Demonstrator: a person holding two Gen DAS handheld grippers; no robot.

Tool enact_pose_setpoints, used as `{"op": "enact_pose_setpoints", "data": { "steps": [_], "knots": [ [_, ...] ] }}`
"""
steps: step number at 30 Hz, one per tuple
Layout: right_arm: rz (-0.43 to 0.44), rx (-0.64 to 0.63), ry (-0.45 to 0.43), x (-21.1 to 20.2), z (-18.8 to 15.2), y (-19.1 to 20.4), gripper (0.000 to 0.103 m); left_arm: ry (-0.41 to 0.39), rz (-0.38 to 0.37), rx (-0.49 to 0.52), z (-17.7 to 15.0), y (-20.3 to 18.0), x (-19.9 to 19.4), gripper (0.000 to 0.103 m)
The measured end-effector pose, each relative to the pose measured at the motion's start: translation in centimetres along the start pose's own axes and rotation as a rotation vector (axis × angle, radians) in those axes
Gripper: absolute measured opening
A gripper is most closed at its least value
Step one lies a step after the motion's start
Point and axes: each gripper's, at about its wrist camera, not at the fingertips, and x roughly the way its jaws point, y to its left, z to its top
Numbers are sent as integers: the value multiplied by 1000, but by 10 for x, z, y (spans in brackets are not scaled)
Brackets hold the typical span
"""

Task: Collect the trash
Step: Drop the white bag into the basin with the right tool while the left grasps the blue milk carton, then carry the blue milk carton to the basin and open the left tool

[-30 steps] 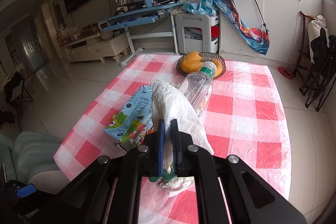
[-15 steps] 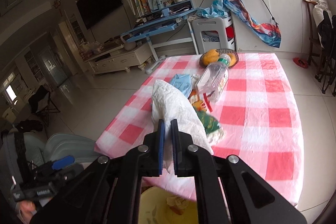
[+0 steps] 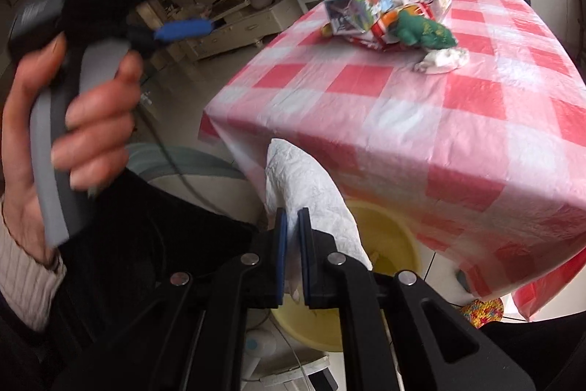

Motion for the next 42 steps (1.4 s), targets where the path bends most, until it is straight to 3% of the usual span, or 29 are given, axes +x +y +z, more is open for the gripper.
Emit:
{"op": "enact_pose_setpoints", "data": {
  "steps": [3,5,12,19,20,21,22,26,31,36,42],
  "knots": [
    [-14,-24,51,14,-4,3,17,10,15,68,21,-20,27,82],
    [-19,-31,68,19,-4,3,54,27,22,90,31,-31,47,82],
    [-14,-32,20,12,-1,-5,57,96,79,141,51,-49,112,82],
    [11,12,-3,-3,-3,-18,58,142,153,206,56,-62,152,82],
    [13,19,-9,-4,-1,-18,58,145,148,206,56,-62,154,77],
    [14,25,-16,-6,1,-18,58,150,139,202,56,-60,155,62],
    [14,29,-22,-8,1,-19,58,161,125,192,56,-58,157,60],
    [6,33,-55,-14,5,-18,58,121,94,159,55,-50,142,59],
    [-51,33,-166,-38,13,-22,58,71,65,121,41,-33,94,59],
    [-121,96,-240,-59,26,-38,58,79,56,87,-2,-15,48,59],
    [-182,92,-315,-86,44,-43,66,117,65,127,-61,-15,6,59]
  ]
}}
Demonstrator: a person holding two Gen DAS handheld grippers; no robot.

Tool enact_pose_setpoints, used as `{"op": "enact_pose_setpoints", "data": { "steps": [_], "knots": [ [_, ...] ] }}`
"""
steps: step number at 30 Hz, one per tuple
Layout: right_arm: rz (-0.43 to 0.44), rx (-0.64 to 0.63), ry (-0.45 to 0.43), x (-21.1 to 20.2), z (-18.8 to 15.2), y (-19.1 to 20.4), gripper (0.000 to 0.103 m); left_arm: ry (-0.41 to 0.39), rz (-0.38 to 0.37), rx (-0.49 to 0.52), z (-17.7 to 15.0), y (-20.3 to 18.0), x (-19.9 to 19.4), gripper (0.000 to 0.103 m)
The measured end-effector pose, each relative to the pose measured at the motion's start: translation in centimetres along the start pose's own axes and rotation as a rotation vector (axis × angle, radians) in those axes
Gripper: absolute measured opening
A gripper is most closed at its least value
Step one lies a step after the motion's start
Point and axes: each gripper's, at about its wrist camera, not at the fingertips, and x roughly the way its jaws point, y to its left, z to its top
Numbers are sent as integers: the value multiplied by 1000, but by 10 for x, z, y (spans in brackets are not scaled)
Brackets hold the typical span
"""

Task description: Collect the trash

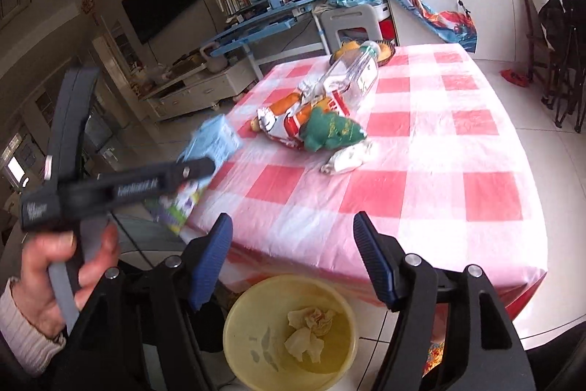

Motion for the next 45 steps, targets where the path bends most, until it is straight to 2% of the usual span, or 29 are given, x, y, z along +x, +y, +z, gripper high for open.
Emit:
{"op": "enact_pose_setpoints", "data": {
  "steps": [6,15,23,28,31,45],
  "knots": [
    [-27,-47,-63,-9,21,4,67,11,8,29,-37,-6,-22,59],
    [-47,-62,-106,-11,12,6,67,17,12,53,-65,-12,-38,59],
    [-48,-59,-117,-12,7,6,68,18,-9,106,-76,-23,-35,60],
    [-46,-70,-110,-10,4,10,68,-12,4,131,-78,-27,-39,72],
    [-45,-73,-106,-8,2,12,68,-32,11,131,-77,-26,-43,75],
    [-41,-77,-93,-2,-2,16,68,-66,26,101,-74,-21,-46,77]
  ]
}}
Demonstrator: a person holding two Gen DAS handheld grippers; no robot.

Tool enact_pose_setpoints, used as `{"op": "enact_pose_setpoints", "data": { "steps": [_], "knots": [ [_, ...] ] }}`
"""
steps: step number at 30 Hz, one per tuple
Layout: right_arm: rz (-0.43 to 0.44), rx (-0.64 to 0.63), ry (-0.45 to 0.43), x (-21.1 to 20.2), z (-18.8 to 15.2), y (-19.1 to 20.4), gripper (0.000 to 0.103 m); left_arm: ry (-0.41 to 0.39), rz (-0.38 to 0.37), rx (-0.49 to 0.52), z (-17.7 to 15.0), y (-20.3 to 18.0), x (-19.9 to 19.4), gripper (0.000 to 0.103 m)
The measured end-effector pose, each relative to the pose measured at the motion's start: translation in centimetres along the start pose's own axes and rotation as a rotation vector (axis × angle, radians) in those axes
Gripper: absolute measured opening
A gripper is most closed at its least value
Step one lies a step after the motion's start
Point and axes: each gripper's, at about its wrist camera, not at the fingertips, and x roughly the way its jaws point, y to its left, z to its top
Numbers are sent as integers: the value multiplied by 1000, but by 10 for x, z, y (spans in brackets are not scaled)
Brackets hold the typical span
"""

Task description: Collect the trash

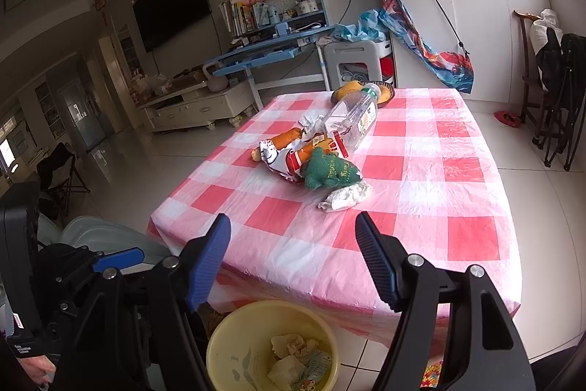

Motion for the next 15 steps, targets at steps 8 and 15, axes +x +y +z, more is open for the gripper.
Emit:
{"op": "enact_pose_setpoints", "data": {
  "steps": [8,15],
  "knots": [
    [-2,1,0,0,0,0,70,0,1,-1,0,0,0,78],
    [-75,50,49,13,11,-19,74,5,2,-18,0,5,1,80]
  ]
}}
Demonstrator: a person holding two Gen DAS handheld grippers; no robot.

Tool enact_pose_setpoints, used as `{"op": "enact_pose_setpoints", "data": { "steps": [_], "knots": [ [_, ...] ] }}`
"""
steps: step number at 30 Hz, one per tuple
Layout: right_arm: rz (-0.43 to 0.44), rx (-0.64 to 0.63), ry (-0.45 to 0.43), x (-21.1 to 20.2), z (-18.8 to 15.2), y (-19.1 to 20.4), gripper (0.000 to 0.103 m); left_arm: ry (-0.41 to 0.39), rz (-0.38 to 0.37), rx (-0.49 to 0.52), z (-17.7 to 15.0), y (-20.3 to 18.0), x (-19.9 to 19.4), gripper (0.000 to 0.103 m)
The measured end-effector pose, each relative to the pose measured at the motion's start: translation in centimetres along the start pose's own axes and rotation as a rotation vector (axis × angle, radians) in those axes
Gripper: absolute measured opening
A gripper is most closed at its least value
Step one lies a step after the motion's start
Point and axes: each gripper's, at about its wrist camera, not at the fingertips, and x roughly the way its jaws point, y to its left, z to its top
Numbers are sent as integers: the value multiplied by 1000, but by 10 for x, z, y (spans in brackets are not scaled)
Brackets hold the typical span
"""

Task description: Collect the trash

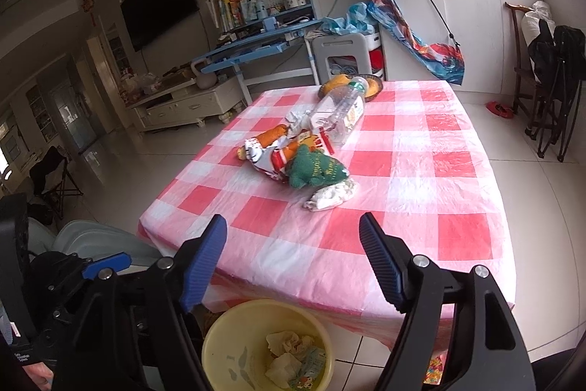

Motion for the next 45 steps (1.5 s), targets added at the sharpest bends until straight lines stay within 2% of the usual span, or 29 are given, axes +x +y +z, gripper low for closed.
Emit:
{"op": "enact_pose_setpoints", "data": {
  "steps": [5,12,15,17,20,24,33,36,40,45],
  "knots": [
    [-109,23,85,43,37,-34,85,15,-4,-41,2,8,5,82],
    [-253,50,209,135,75,-80,85,21,-2,-94,6,20,9,84],
    [-275,66,247,161,87,-92,85,27,-3,-117,8,23,10,85],
    [-279,89,264,175,93,-101,88,24,-6,-130,9,24,8,86],
    [-312,61,272,190,100,-102,94,20,-3,-127,10,23,7,87],
    [-373,-1,274,199,96,-91,96,21,-11,-138,10,27,5,88],
    [-378,17,274,195,94,-90,96,29,-41,-230,9,49,2,89],
    [-378,17,274,194,93,-91,96,46,-27,-247,7,55,4,90],
    [-378,17,274,196,94,-90,96,107,-1,-194,2,45,17,90],
    [-378,17,274,197,96,-92,96,97,-1,-118,3,31,14,90]
  ]
}}
